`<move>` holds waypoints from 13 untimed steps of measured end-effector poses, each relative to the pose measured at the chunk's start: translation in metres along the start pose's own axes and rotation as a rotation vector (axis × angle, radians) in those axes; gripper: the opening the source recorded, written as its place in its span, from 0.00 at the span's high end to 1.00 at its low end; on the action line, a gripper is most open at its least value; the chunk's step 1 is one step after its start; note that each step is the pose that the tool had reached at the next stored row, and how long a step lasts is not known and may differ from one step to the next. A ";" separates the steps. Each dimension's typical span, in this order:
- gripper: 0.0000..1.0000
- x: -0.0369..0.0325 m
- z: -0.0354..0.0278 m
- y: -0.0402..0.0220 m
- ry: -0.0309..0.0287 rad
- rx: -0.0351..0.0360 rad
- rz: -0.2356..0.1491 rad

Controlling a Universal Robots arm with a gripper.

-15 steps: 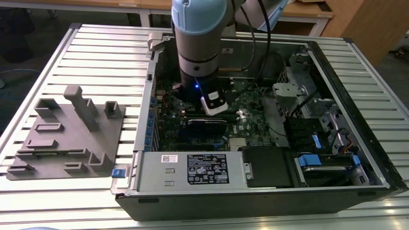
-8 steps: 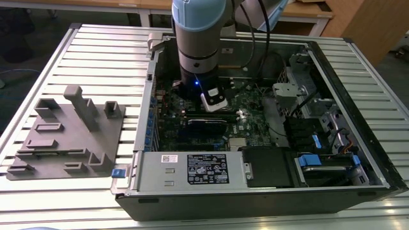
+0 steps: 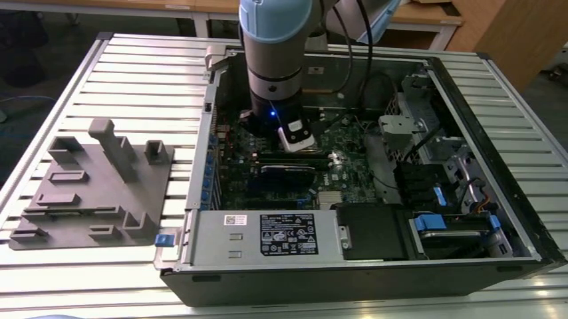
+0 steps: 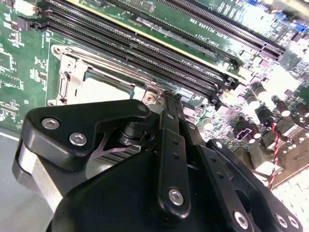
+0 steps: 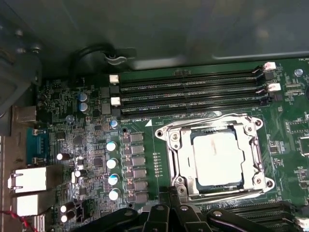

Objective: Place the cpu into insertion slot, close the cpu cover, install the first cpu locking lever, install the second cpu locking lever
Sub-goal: 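Install the second cpu locking lever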

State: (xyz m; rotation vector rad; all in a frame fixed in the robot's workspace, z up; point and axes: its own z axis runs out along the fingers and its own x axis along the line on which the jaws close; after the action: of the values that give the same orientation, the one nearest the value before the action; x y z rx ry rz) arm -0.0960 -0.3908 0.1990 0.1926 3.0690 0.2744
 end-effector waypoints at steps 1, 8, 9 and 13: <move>0.89 0.0001 0.0008 0.0002 0.0000 -0.0001 0.000; 0.89 0.0003 0.0026 0.0005 -0.0001 -0.0002 0.000; 0.89 0.0004 0.0030 0.0004 -0.0001 -0.0002 0.000; 0.89 0.0005 0.0035 0.0003 0.0001 0.0002 0.000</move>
State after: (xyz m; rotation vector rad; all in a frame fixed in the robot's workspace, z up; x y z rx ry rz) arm -0.0962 -0.3899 0.1956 0.1926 3.0691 0.2741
